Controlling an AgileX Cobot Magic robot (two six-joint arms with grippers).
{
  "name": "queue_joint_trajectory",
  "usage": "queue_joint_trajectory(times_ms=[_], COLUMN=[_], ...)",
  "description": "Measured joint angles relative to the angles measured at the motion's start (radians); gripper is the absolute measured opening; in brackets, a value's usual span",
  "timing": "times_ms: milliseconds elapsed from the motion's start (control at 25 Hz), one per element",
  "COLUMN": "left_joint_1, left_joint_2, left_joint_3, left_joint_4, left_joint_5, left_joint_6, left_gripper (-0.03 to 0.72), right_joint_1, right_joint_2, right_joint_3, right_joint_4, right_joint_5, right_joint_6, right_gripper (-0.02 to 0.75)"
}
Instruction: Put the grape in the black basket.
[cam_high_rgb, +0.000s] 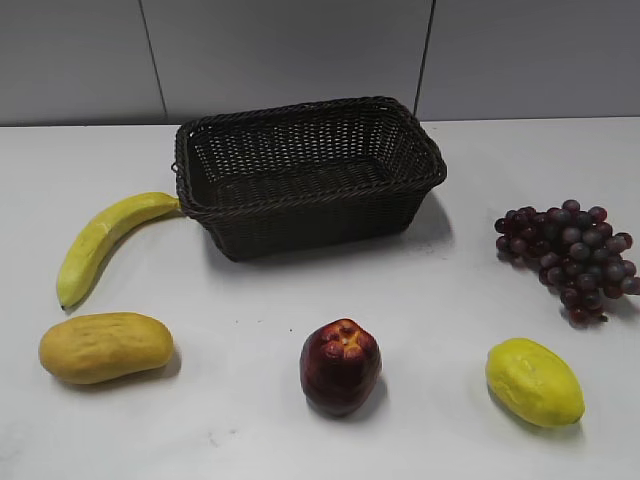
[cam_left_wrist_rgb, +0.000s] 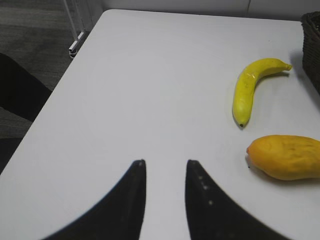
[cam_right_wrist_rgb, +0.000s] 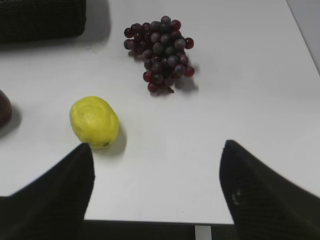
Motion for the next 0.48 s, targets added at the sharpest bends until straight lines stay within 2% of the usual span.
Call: queue_joint_trajectory(times_ms=[480], left_joint_1=[0.000], left_joint_2=[0.000], left_joint_3=[0.000], left_joint_4=[0.000], left_joint_5=[0.000], left_joint_6=[0.000], left_gripper=[0.217], right_joint_1=[0.000], right_joint_2=[0.009], right_joint_3=[-0.001], right_joint_4=[-0.018], right_joint_5=[-0.002], right_joint_6=[0.015], right_gripper=[0.590])
